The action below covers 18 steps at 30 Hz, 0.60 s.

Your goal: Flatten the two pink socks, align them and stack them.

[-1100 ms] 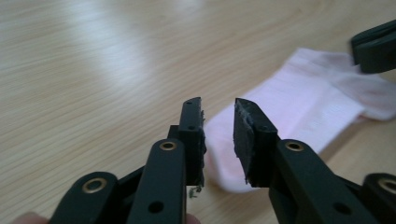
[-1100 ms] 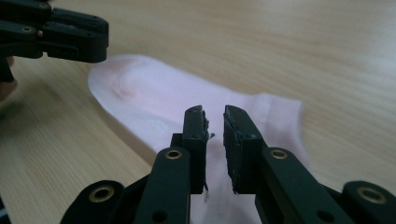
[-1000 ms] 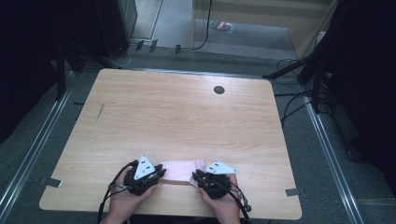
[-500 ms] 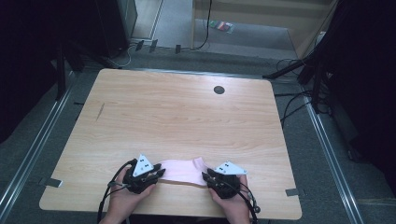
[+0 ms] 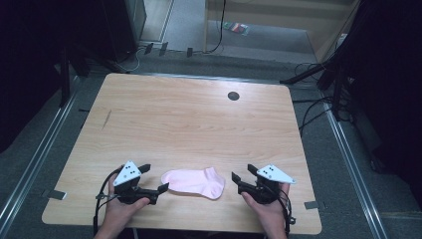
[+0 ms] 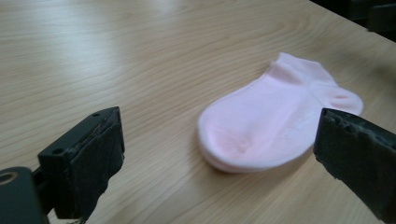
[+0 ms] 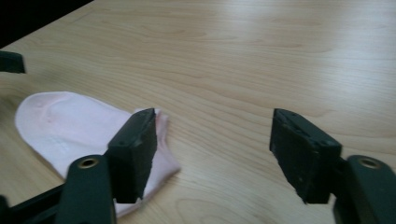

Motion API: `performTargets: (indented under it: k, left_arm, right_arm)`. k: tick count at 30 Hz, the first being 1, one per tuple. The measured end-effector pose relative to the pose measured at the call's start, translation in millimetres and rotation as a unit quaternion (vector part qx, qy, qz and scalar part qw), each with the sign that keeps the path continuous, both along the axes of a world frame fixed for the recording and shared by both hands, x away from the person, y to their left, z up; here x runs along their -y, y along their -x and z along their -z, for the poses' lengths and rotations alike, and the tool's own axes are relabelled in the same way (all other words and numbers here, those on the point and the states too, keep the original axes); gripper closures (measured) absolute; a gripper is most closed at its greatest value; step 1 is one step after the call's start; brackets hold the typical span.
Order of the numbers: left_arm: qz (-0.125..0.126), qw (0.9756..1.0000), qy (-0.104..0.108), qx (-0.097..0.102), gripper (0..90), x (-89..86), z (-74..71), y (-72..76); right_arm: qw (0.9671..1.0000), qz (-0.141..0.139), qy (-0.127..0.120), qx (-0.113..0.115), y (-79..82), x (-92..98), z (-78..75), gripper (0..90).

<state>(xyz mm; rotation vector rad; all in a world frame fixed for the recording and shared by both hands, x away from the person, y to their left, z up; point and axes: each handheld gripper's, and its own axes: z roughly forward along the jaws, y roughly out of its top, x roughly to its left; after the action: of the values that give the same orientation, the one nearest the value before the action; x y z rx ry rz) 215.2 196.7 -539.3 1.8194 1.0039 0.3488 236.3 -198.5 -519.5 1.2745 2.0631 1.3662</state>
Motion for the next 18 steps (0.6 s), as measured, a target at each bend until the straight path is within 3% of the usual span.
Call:
performTargets:
  k: [4, 7, 10, 13, 18]
  left_arm:
    - [-0.037, 0.9993, 0.005, -0.006, 2.0, -22.2, 1.2, -4.2]
    - [-0.051, 0.9986, 0.01, -0.007, 2.0, -31.9, 1.5, -5.4]
    - [-0.068, 0.9976, 0.009, -0.007, 2.0, -47.3, 1.8, -7.2]
    - [-0.102, 0.9948, -0.003, -0.006, 2.0, -65.1, 3.2, -8.9]
    - [-0.126, 0.992, -0.003, -0.008, 1.1, -85.3, 5.5, -9.5]
  right_arm:
    - [0.9999, 0.008, 0.004, -0.005, -0.1, 15.5, -1.4, 18.7]
    - [0.9999, 0.012, 0.002, -0.007, -0.4, 25.8, -0.9, 13.5]
    - [0.9997, 0.016, 0.015, -0.005, -0.3, 32.4, 1.3, 13.1]
    - [0.9989, 0.042, 0.017, -0.015, -1.8, 47.1, 6.2, 13.1]
    - [0.9976, 0.063, 0.022, -0.019, -2.4, 65.2, 10.7, 13.1]
